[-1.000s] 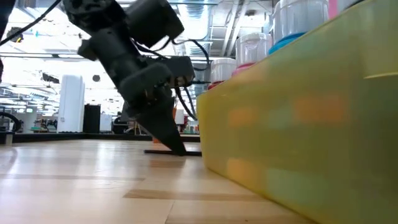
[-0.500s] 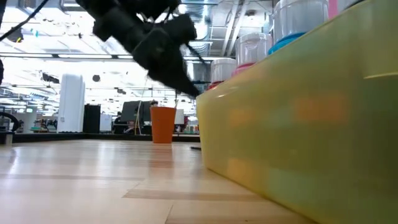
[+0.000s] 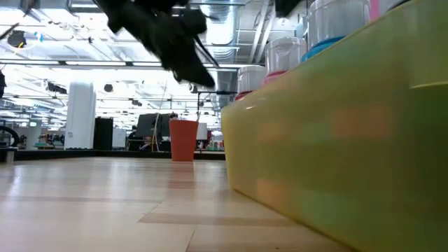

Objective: Pick & Place Paint Supplies
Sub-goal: Put the black paint brush into the orange cup

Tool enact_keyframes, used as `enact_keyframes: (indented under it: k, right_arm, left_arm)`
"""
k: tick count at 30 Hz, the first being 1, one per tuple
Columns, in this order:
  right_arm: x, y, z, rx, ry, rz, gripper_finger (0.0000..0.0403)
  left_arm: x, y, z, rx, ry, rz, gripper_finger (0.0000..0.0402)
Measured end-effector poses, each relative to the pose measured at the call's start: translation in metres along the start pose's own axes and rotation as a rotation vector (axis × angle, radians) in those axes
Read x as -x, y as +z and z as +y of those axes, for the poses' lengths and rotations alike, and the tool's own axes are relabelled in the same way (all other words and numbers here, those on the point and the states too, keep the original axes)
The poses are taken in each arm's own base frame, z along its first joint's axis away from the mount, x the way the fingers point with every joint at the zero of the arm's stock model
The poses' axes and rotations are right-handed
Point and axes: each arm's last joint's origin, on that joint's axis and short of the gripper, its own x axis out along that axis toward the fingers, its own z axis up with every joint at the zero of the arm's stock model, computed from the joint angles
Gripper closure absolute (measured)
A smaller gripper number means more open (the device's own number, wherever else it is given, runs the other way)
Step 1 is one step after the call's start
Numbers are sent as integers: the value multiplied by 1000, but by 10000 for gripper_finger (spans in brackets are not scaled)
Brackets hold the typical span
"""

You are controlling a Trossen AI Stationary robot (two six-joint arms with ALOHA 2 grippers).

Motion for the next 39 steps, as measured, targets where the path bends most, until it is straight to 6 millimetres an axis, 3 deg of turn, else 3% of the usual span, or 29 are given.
enact_keyframes:
  k: [4,8,14,18,24,31,39]
  right_arm:
    - [-42,14,-24,71,-119,140,319]
    - [-70,16,-57,96,-202,201,286]
    - [-126,7,-99,63,-51,280,247]
    - [-161,0,-124,104,-48,298,232]
    - [-199,4,-145,222,-48,314,227]
    - [-245,10,-165,318,-49,470,232]
    - [-265,8,-168,346,1,552,235]
  left_arm:
    - [60,14,8,22,102,-147,295]
    - [120,12,11,51,208,-331,295]
    - [178,-9,8,94,254,-524,294]
    - [188,-22,7,122,248,-566,292]
    - [180,-32,6,122,248,-531,291]
    - [169,-37,7,124,247,-488,291]
    - [167,-37,7,123,255,-483,291]
